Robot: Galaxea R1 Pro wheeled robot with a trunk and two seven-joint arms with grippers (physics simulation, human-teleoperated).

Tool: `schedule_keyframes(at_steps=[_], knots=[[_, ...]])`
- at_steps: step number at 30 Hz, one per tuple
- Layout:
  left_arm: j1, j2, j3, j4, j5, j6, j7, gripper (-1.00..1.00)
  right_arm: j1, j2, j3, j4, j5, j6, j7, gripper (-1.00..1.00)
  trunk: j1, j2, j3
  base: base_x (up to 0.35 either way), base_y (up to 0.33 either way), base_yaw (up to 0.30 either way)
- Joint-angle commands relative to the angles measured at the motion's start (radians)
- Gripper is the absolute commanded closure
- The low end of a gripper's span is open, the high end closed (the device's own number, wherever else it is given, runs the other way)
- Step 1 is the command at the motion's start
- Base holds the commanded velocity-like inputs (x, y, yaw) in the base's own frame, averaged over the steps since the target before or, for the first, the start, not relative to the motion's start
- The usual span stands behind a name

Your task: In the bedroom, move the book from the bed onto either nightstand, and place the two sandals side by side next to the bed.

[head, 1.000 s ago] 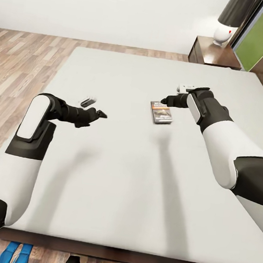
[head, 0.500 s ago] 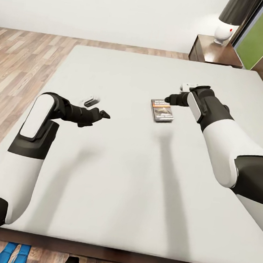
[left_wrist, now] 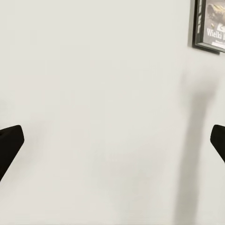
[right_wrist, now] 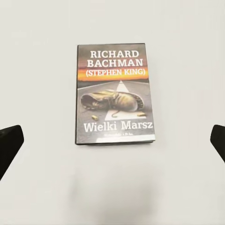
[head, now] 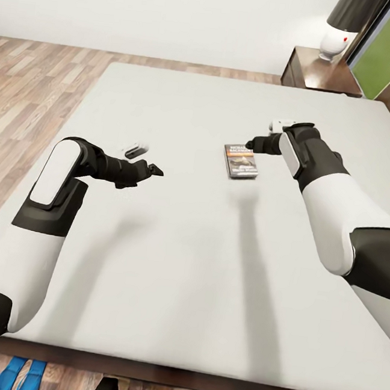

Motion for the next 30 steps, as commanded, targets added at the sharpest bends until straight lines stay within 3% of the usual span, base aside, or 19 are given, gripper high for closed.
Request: schedule_keyframes(at_steps=[1,13,21,30], knots=[[-0.001,0.001,-0.001,-0.001,0.009,0.001,0.01,-1.0,-0.002,-0.001,0.005,-0.001,-0.002,0.005,0.001,-1.0,0.0,0.0,-0.002,0.0,0.0,-0.003],[-0.012,0.001,-0.001,-0.004,0.01,0.001,0.009,-1.0,-0.011,0.0,0.004,0.003,-0.001,0.008,0.0,-1.0,0.0,0.0,-0.02,0.0,0.0,-0.001],[-0.047,-0.006,-0.003,-0.016,0.011,0.001,0.008,-1.0,-0.053,0.0,0.003,0.018,0.001,0.006,0.002,-1.0,0.0,0.0,-0.033,0.0,0.0,0.0],[0.056,-0.014,-0.003,-0.073,0.006,-0.001,-0.01,-1.0,-0.063,-0.002,0.006,0.019,0.0,0.007,0.015,-1.0,0.0,0.0,-0.047,0.0,0.0,0.0]])
